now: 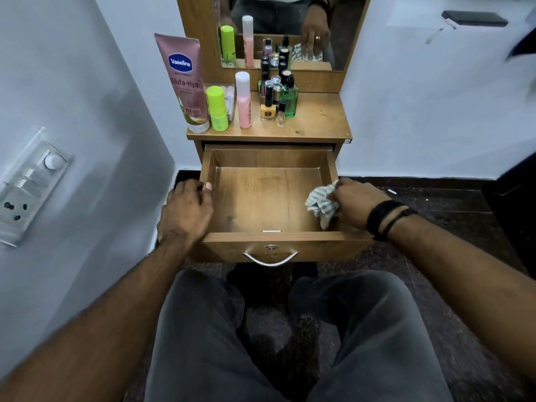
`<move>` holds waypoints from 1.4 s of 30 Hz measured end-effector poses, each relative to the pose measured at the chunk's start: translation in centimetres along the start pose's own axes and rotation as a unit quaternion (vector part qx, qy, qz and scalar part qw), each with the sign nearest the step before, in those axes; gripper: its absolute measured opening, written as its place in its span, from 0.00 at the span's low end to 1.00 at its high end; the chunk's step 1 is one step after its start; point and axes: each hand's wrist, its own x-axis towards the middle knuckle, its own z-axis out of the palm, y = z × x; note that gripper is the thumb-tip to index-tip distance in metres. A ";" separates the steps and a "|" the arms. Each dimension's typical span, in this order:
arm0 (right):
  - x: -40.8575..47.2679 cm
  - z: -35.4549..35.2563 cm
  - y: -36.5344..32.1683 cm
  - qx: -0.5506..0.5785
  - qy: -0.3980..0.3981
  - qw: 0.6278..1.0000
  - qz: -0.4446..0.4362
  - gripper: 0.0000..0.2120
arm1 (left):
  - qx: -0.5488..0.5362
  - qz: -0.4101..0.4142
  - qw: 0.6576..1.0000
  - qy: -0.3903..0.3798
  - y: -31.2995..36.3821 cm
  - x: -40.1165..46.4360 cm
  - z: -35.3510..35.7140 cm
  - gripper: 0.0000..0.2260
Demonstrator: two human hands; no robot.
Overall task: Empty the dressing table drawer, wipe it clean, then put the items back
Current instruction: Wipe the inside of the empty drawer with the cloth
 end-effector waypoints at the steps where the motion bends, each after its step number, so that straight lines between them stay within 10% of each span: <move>1: 0.9 -0.1 0.0 0.007 0.017 1.000 0.013 0.17 | 0.000 0.000 1.000 0.000 0.0 0.0 0.0 0.22; 15: 9.0 -0.9 -0.1 0.096 0.124 0.981 0.112 0.18 | 0.001 -0.002 1.000 0.001 0.1 0.0 0.0 0.21; 29: 3.5 -3.5 -5.7 -0.327 -0.067 0.942 0.046 0.20 | 0.003 0.007 1.000 0.004 0.3 -0.2 -0.3 0.22; 38: 5.1 -0.7 -7.1 -0.333 -0.252 0.907 -0.047 0.05 | -0.004 0.008 1.000 -0.005 0.6 -0.5 -0.7 0.22; 42: 6.3 -0.3 -6.0 -0.349 -0.158 0.923 0.041 0.36 | 0.004 0.003 1.000 -0.011 0.8 -0.5 -0.9 0.22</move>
